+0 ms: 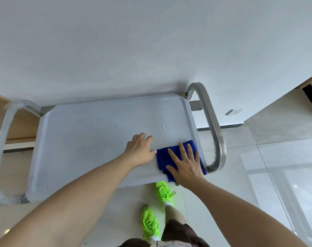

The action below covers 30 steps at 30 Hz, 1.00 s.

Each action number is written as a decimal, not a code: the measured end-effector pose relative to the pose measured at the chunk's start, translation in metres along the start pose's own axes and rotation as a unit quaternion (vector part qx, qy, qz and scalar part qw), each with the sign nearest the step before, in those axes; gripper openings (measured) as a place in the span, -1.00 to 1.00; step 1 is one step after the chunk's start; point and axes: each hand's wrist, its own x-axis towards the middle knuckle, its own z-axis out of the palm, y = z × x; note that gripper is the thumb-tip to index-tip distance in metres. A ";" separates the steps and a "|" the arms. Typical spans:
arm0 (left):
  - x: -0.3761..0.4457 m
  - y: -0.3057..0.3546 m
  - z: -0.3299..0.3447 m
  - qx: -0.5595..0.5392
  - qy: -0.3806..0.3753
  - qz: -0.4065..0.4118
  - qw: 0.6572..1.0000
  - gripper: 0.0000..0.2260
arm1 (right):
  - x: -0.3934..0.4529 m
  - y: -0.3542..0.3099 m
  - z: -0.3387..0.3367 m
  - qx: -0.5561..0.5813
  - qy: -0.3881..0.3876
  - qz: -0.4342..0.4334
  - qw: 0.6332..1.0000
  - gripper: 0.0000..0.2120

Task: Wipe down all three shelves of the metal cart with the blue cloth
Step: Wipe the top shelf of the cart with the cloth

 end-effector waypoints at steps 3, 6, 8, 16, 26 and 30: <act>0.014 -0.005 0.004 0.001 0.009 -0.008 1.000 -0.45 | 0.010 0.002 0.011 0.001 0.008 -0.007 1.000 -0.32; 0.031 -0.009 0.006 0.005 0.001 -0.026 1.000 -0.41 | 0.013 -0.008 0.025 0.027 0.050 0.018 0.998 -0.33; 0.044 -0.010 0.007 0.007 -0.008 -0.031 0.999 -0.39 | 0.018 -0.010 0.030 0.034 0.069 0.028 0.997 -0.32; 0.102 -0.006 0.006 -0.004 0.015 -0.045 0.999 -0.38 | 0.086 -0.002 0.016 0.035 0.104 0.040 0.993 -0.27; 0.120 -0.016 0.018 -0.003 0.020 -0.051 0.999 -0.30 | 0.229 0.005 -0.044 0.048 0.117 0.078 0.989 -0.26; 0.122 -0.020 0.025 -0.001 0.014 -0.045 0.999 -0.24 | 0.260 0.002 -0.055 0.048 0.140 0.080 0.986 -0.28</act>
